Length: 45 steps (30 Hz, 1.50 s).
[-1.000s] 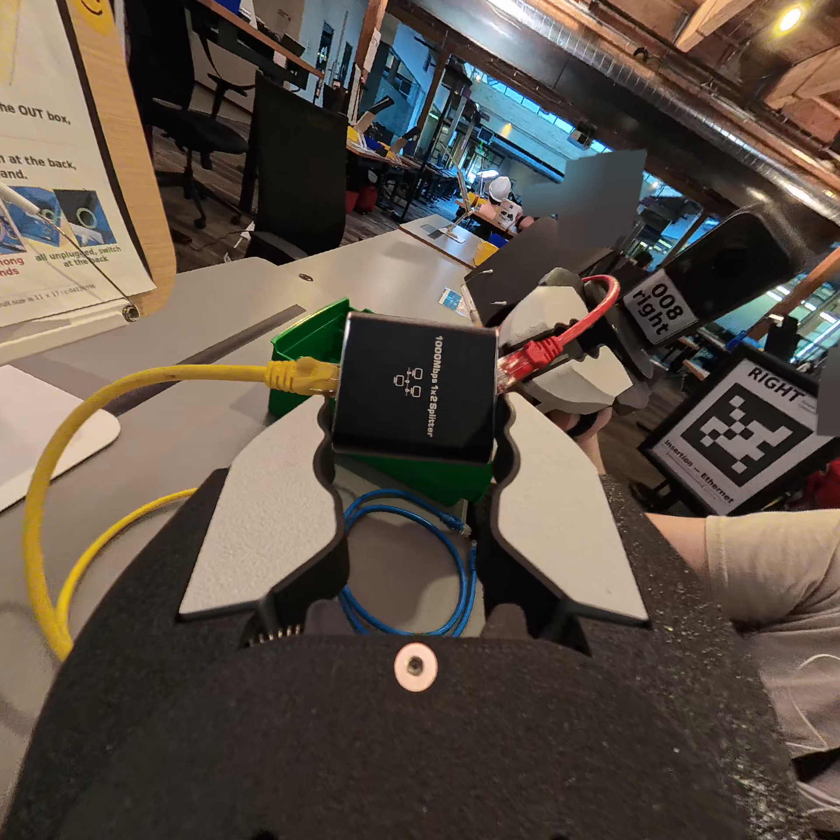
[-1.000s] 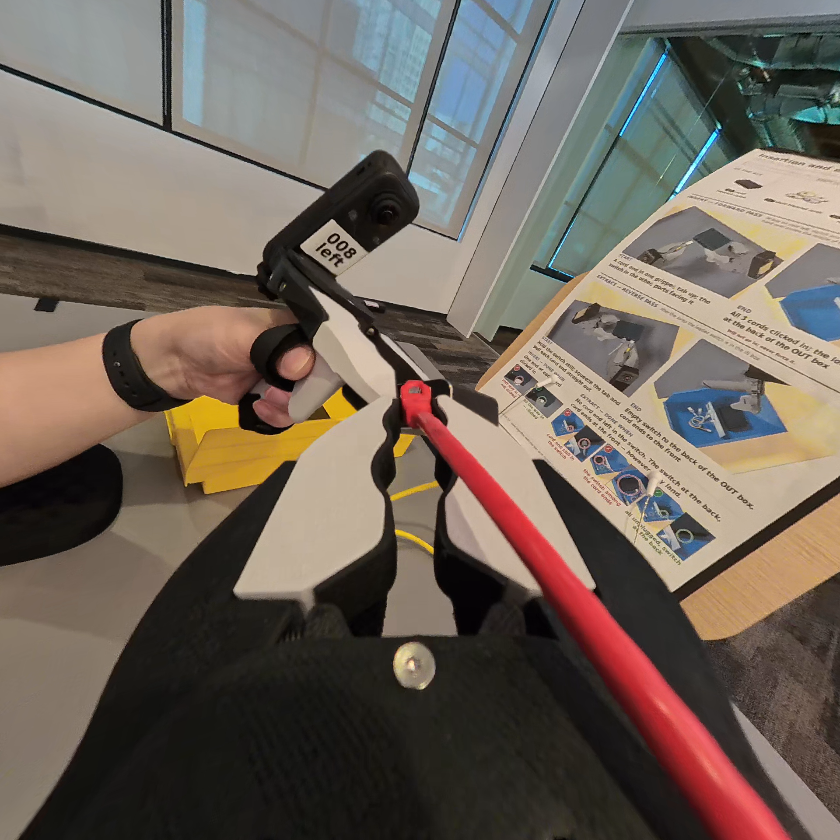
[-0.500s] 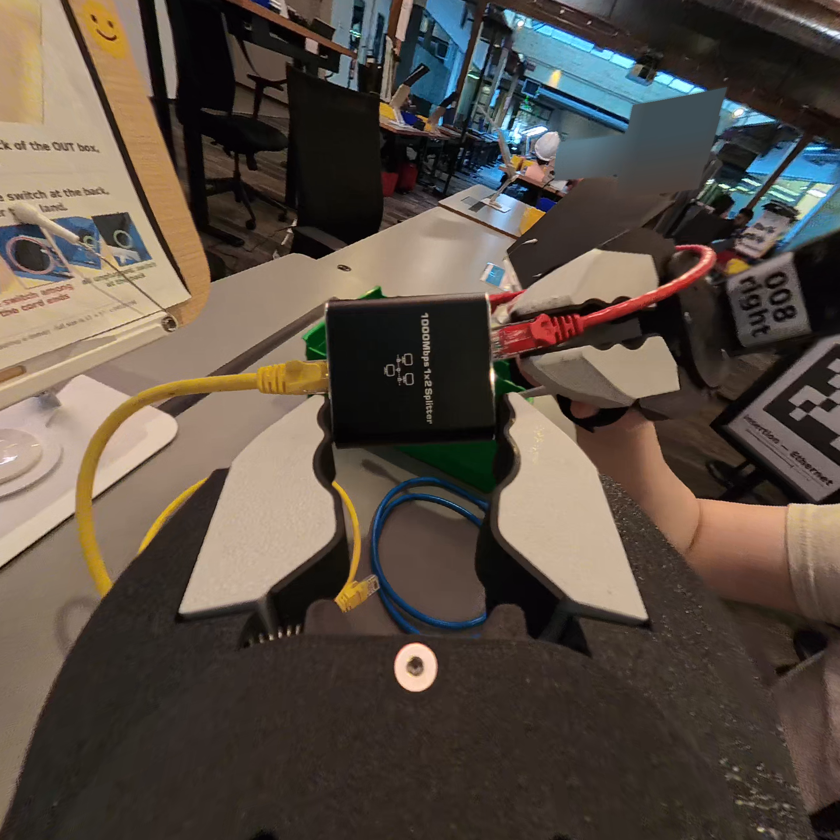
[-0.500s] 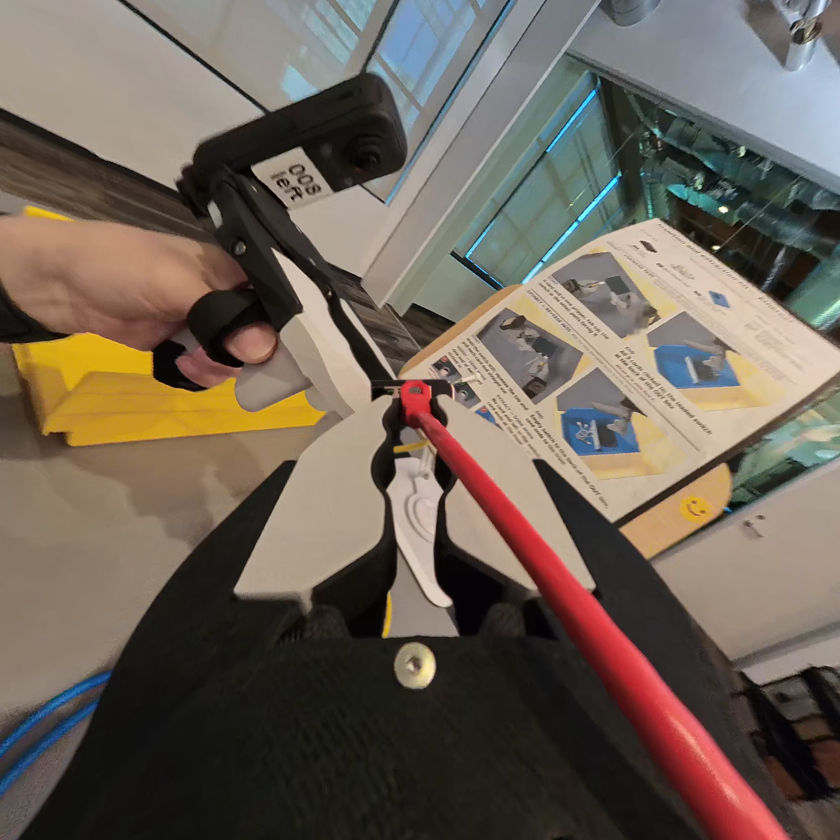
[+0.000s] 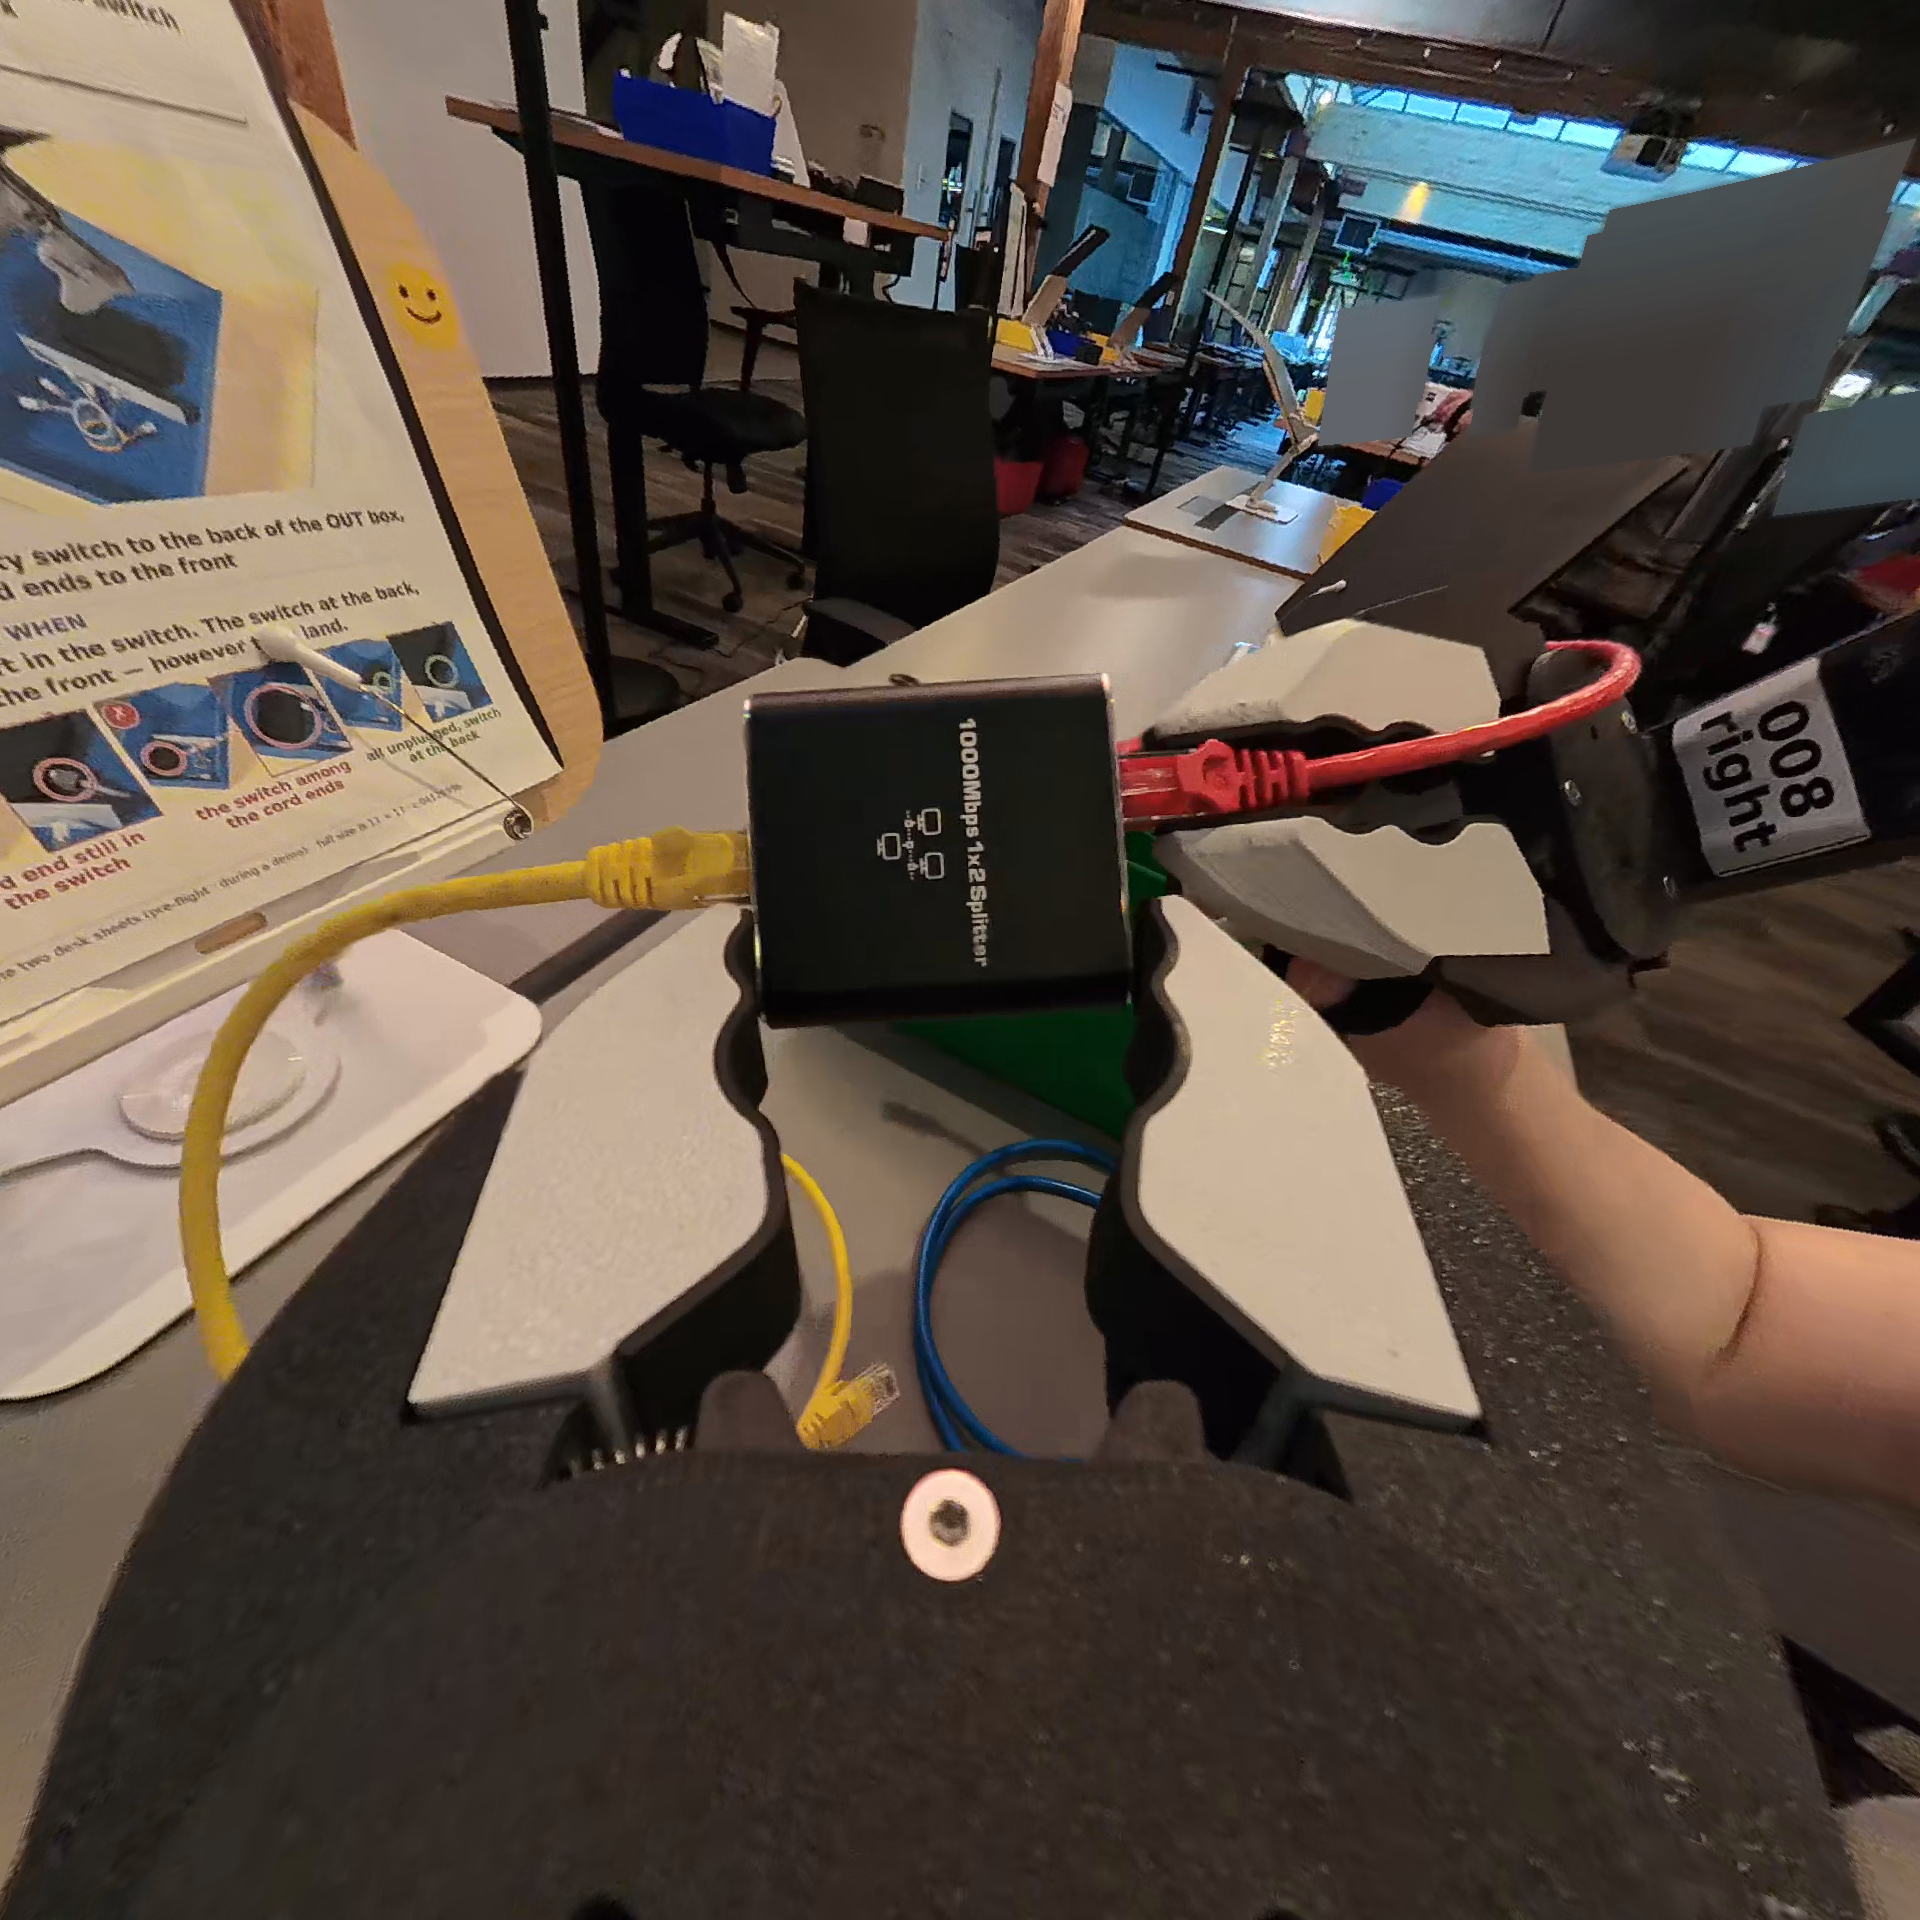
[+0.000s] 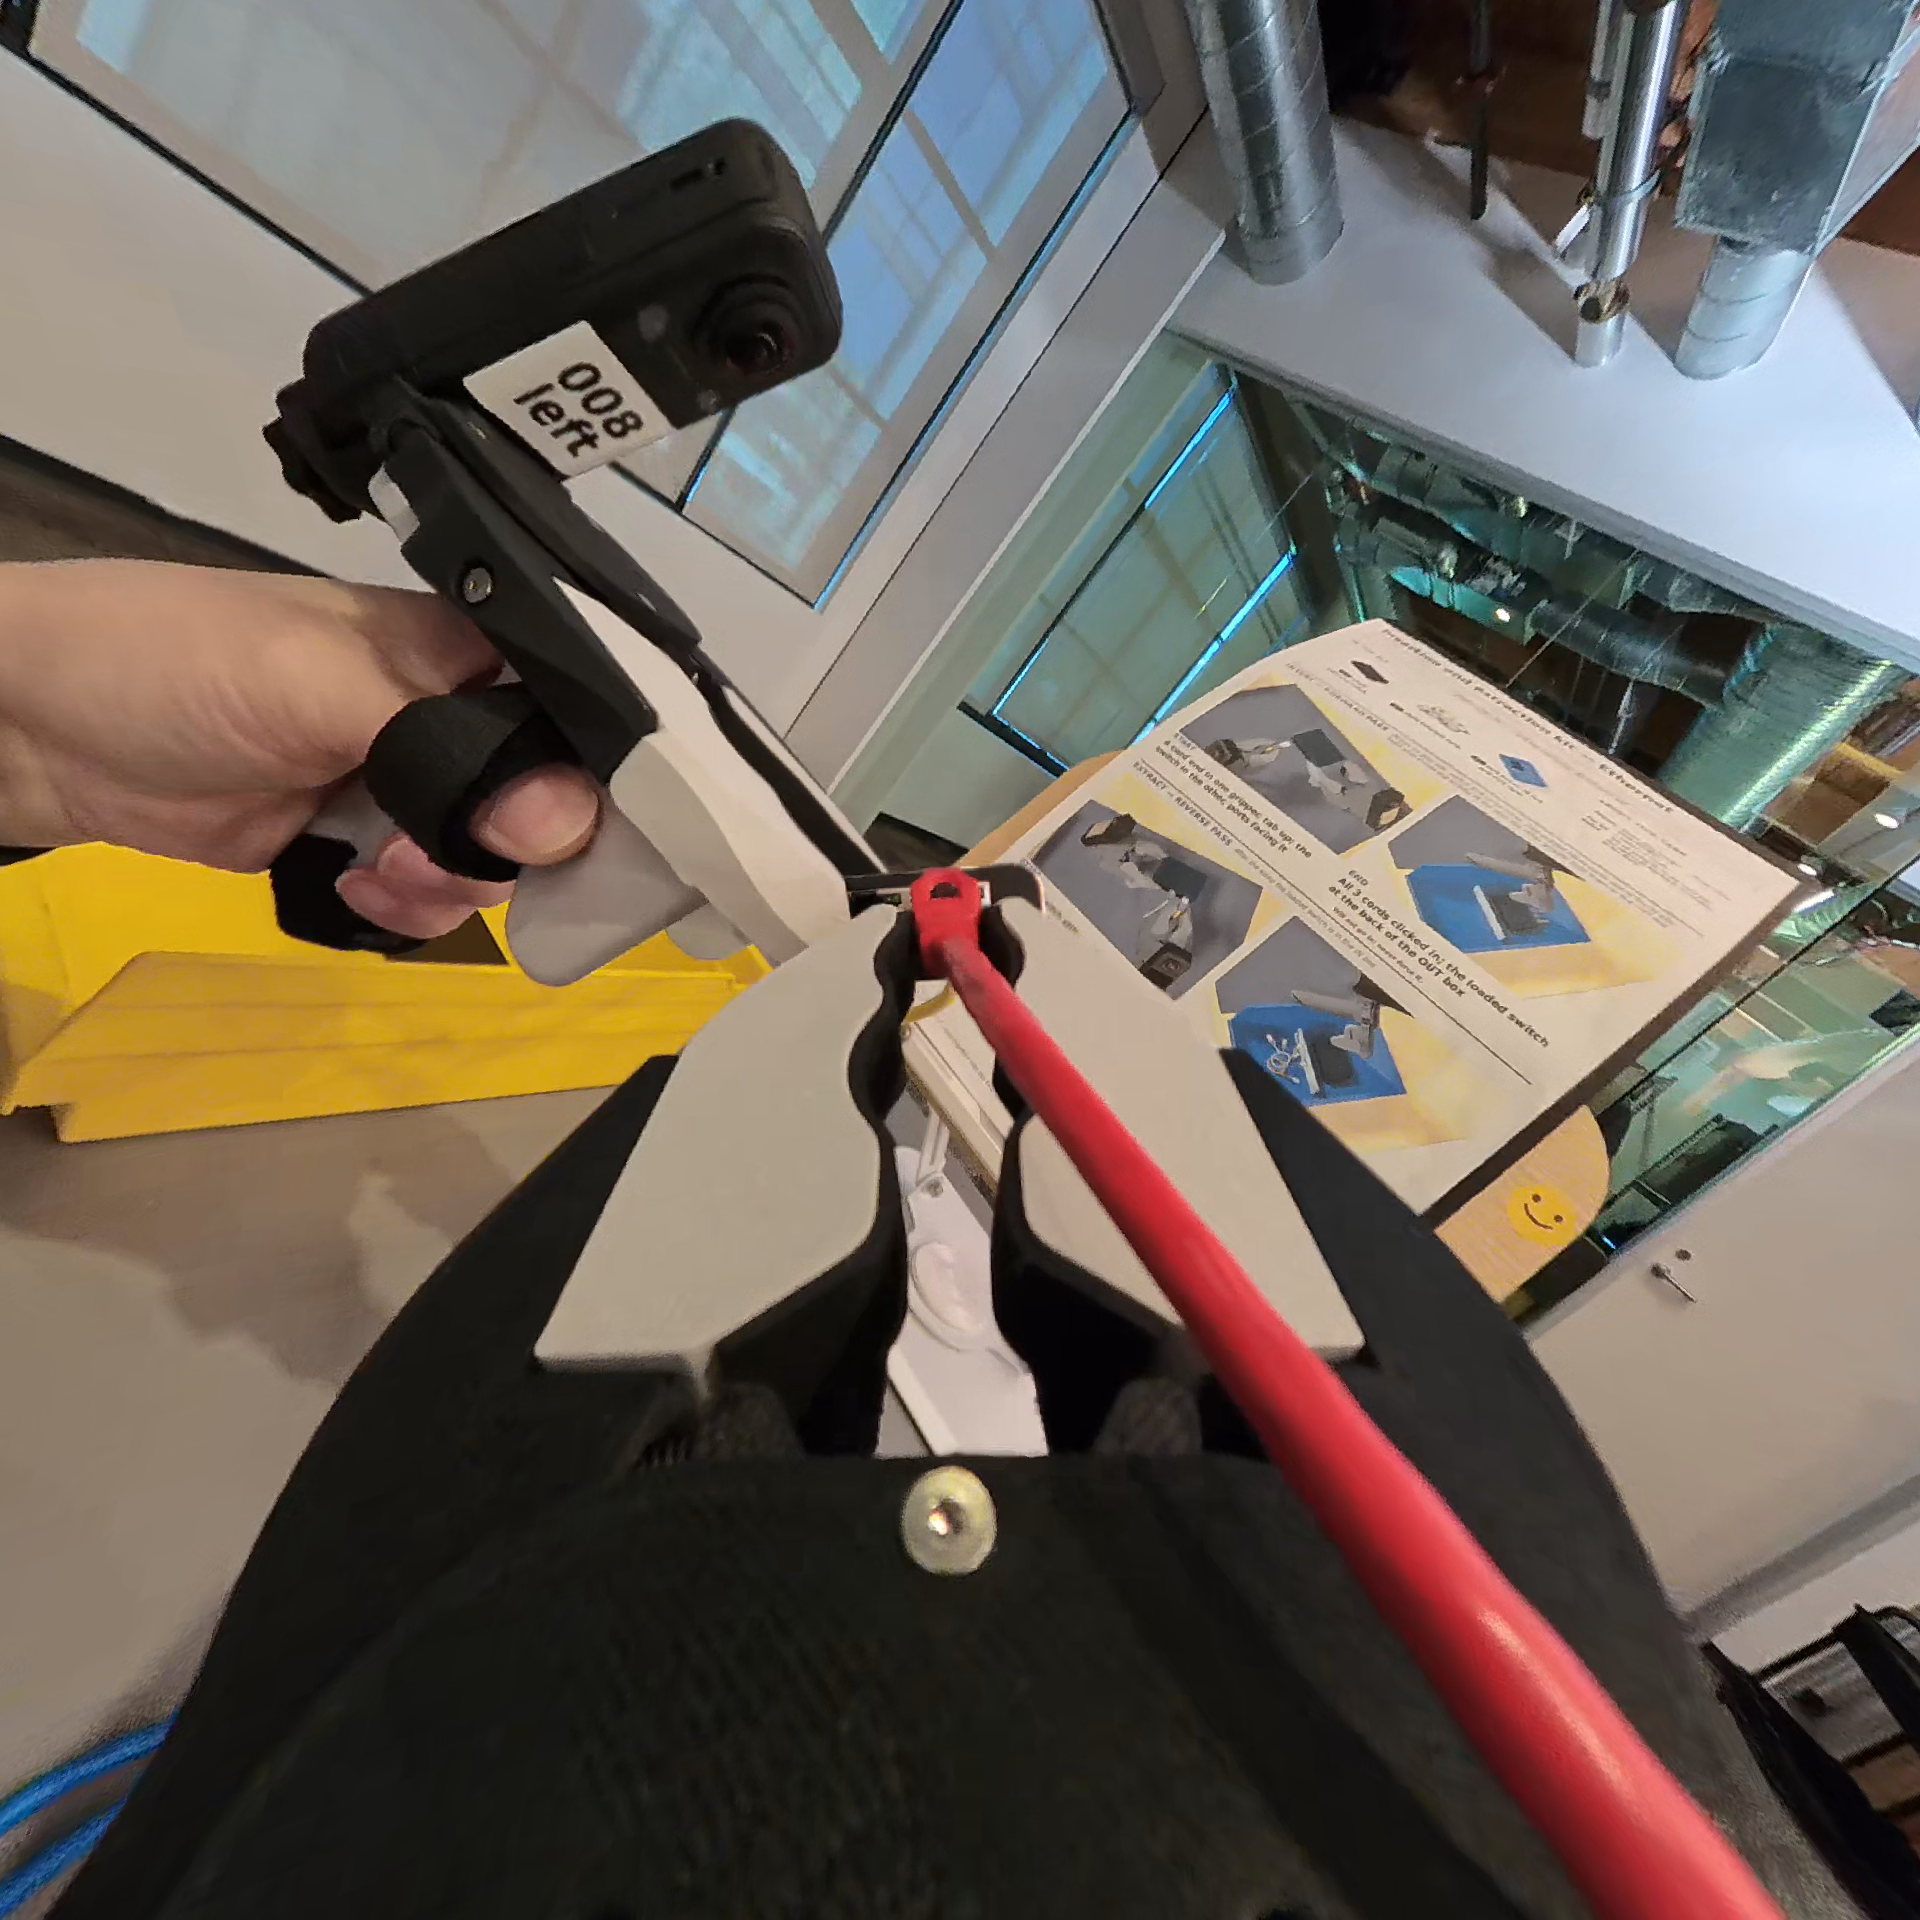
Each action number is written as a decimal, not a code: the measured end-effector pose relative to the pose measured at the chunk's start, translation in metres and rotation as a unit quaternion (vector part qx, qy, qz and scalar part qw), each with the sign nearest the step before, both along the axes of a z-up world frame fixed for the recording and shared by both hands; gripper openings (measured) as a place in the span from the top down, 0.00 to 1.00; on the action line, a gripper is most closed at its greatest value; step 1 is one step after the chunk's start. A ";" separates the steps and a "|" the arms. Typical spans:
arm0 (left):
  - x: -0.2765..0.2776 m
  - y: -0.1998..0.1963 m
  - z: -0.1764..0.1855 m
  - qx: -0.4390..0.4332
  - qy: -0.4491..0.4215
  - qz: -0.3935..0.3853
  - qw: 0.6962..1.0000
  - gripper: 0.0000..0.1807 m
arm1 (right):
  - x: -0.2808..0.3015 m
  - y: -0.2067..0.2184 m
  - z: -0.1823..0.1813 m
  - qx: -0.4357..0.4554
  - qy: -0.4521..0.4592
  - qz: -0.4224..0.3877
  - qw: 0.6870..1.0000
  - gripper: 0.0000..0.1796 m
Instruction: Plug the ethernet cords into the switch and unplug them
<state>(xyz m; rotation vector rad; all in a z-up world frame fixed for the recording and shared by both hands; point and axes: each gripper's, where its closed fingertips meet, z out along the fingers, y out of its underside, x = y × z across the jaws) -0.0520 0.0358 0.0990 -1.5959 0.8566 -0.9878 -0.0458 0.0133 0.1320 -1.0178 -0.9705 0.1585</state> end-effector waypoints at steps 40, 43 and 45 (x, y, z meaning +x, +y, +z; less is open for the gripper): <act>-0.032 0.039 -0.026 0.034 0.134 0.146 0.979 0.62 | -0.006 0.038 -0.060 -0.075 -0.058 -0.004 0.995 0.93; -0.042 0.047 -0.038 -0.013 0.137 0.156 0.978 0.63 | -0.015 0.021 -0.103 -0.212 -0.166 0.067 0.961 0.93; -0.047 0.055 -0.051 -0.032 0.155 0.172 0.972 0.63 | -0.016 -0.012 -0.131 -0.297 -0.249 0.149 0.910 0.94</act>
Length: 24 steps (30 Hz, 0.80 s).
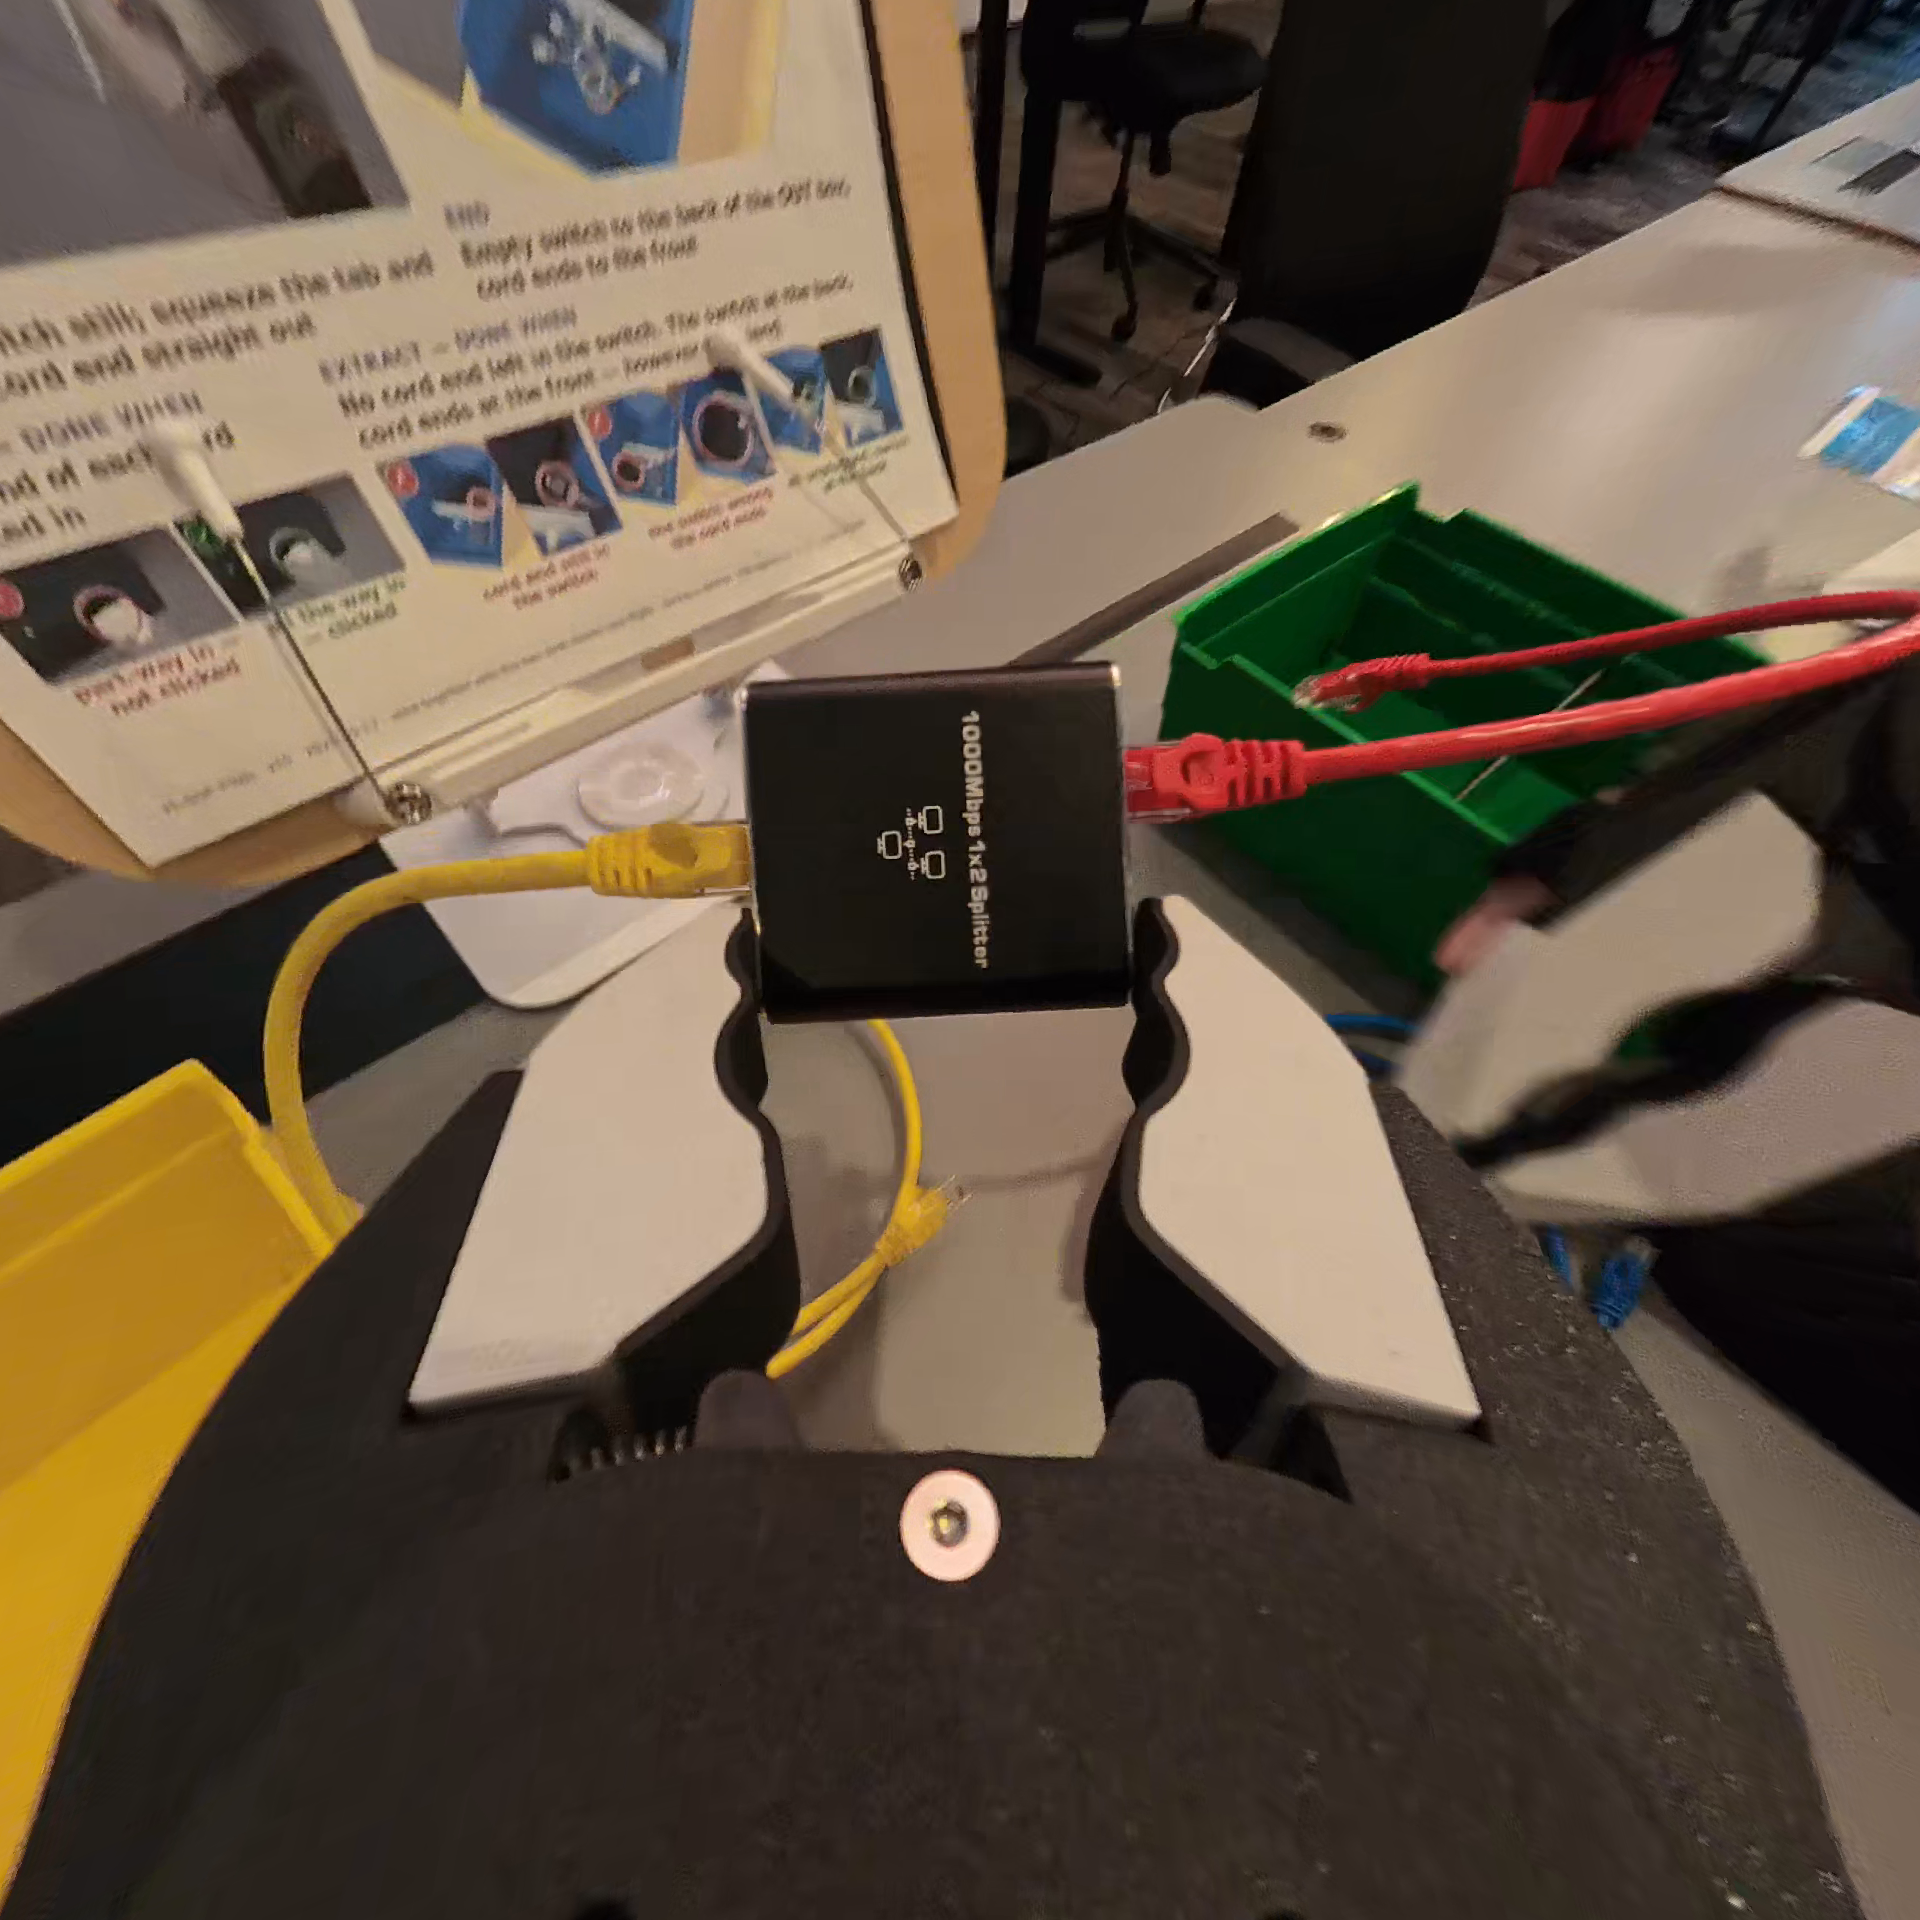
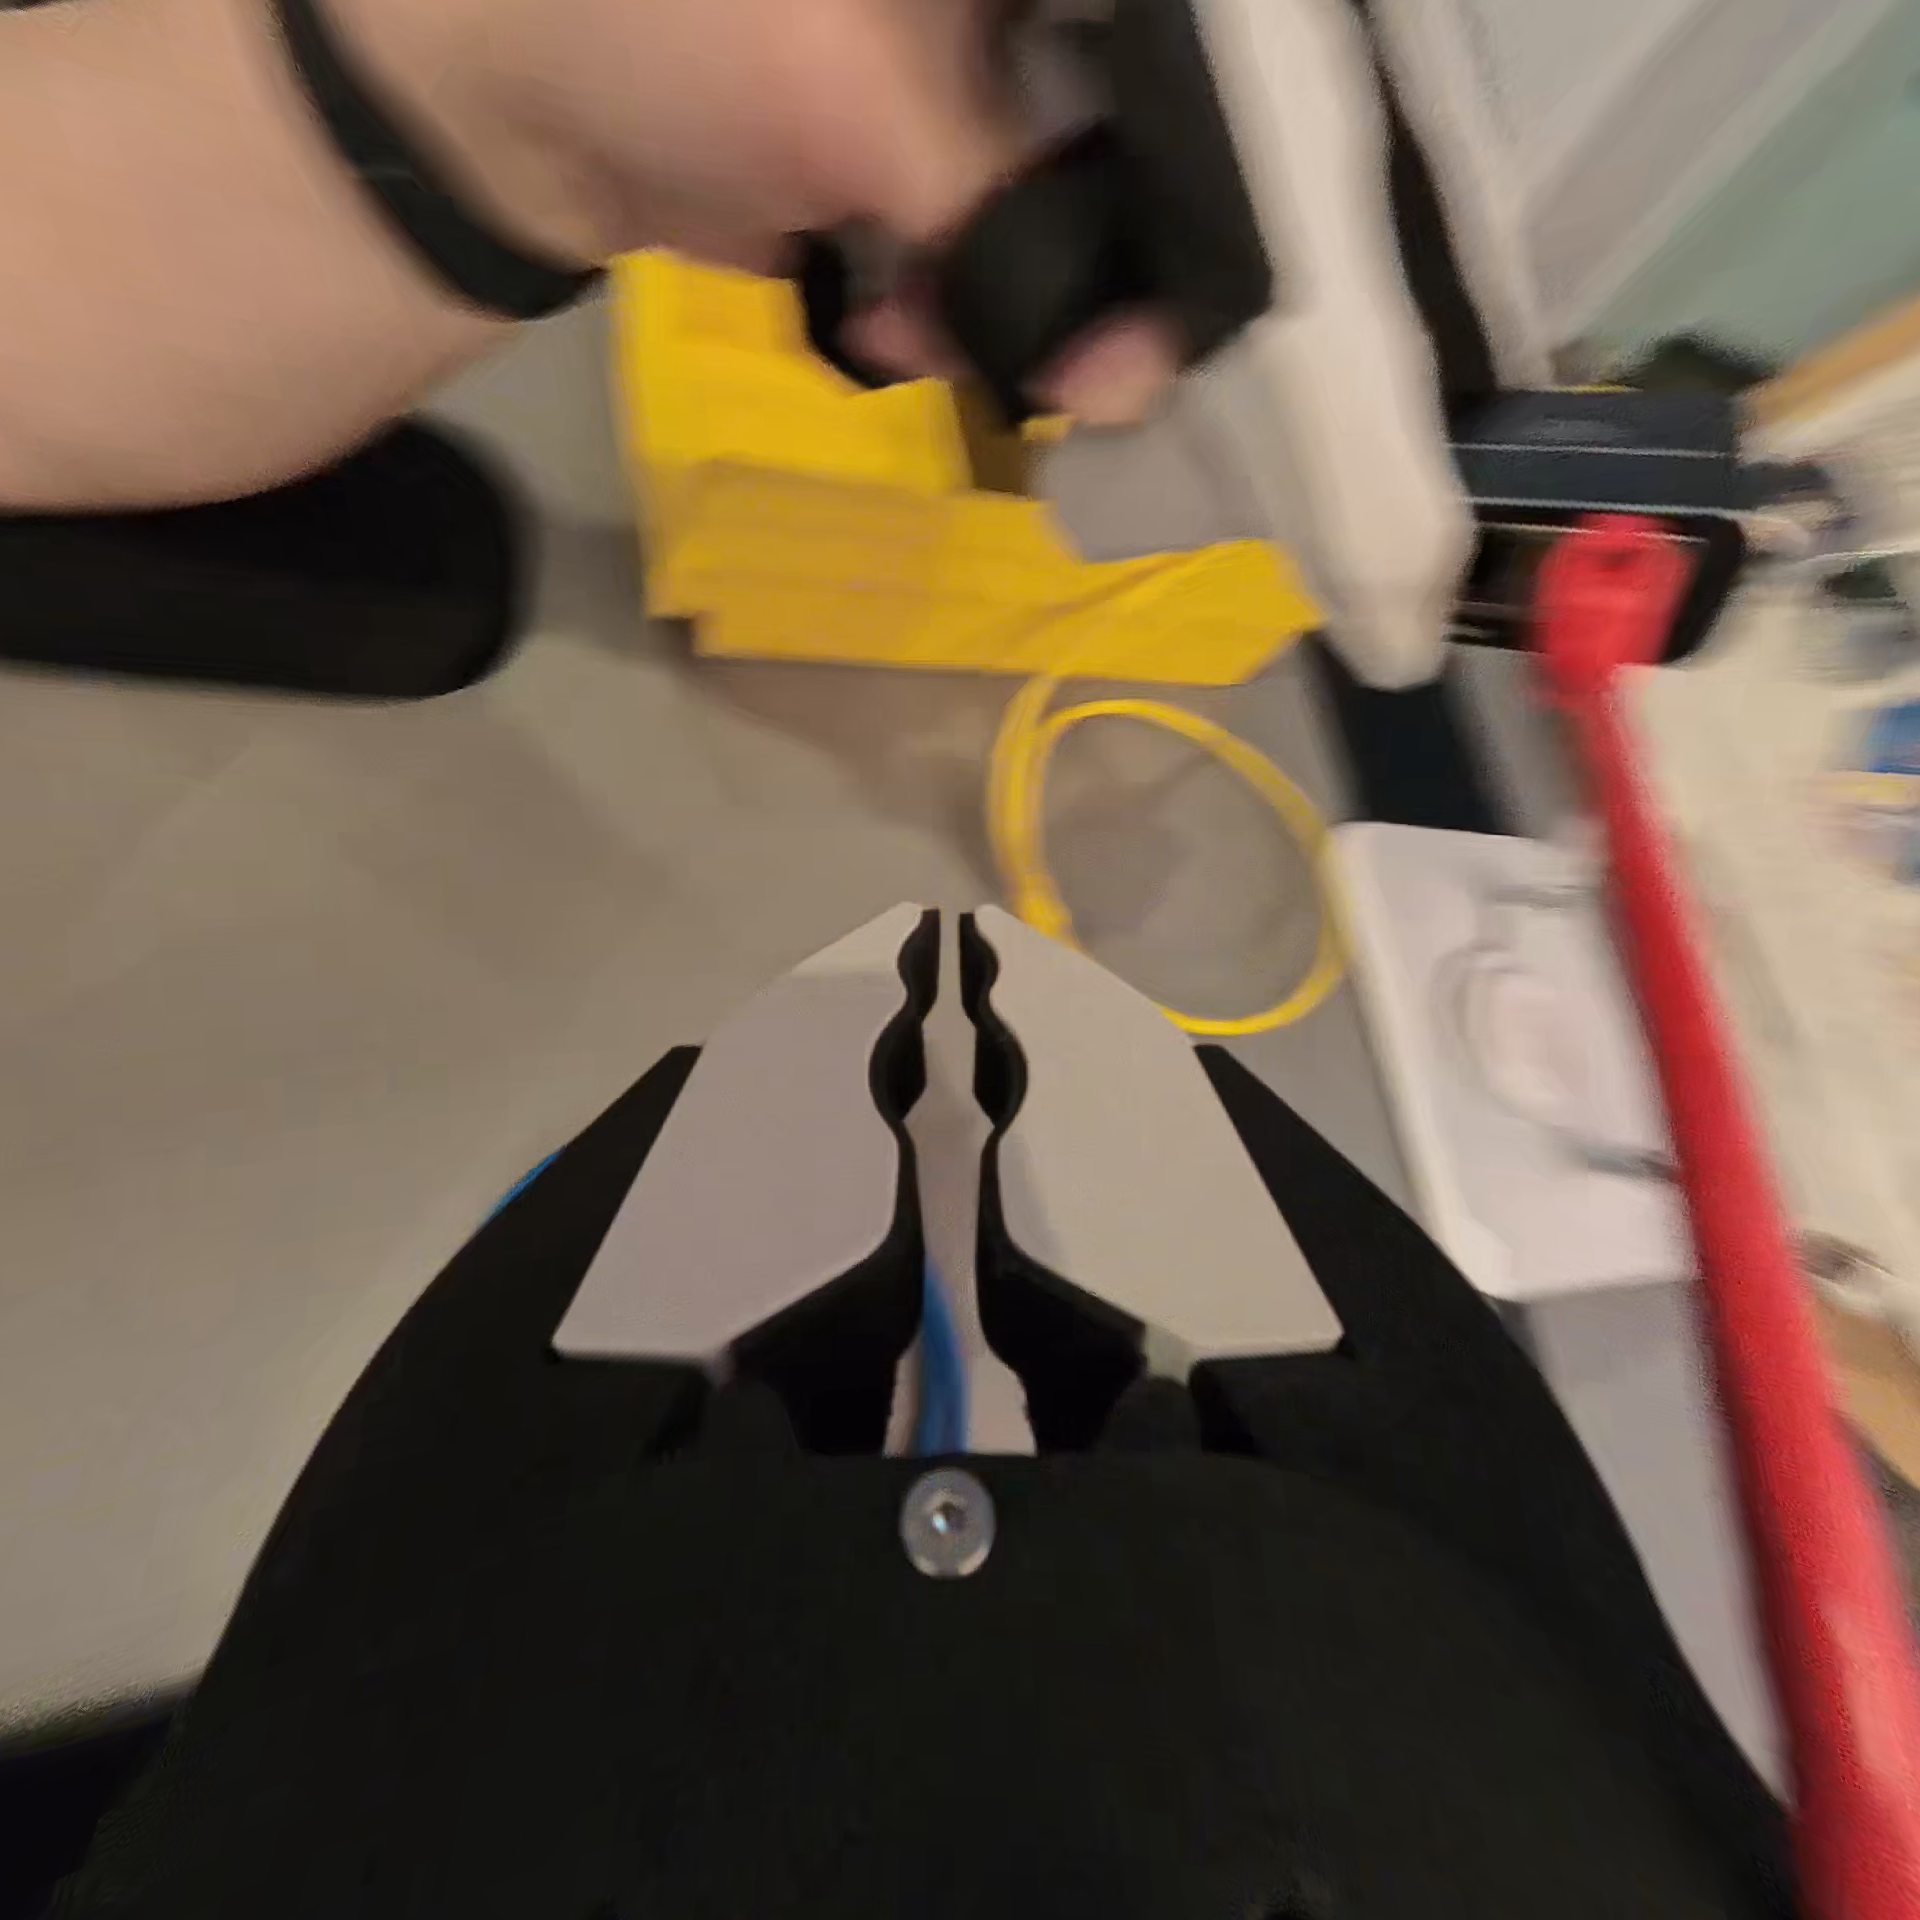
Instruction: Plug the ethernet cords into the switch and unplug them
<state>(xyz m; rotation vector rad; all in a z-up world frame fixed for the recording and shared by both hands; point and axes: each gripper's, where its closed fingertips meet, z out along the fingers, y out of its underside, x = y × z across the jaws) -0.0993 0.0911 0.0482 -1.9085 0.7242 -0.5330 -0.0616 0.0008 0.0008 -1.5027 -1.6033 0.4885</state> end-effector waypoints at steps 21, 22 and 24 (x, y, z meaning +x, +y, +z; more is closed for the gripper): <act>0.021 0.013 -0.194 -0.179 0.272 0.019 0.945 0.63 | 0.054 -0.075 0.059 0.093 0.022 0.102 0.990 0.97; 0.018 0.012 -0.198 -0.187 0.280 0.019 0.942 0.63 | 0.055 -0.074 0.059 0.093 0.022 0.099 0.990 0.97; 0.015 0.011 -0.203 -0.197 0.292 0.017 0.936 0.63 | 0.058 -0.072 0.062 0.096 0.027 0.092 0.991 0.97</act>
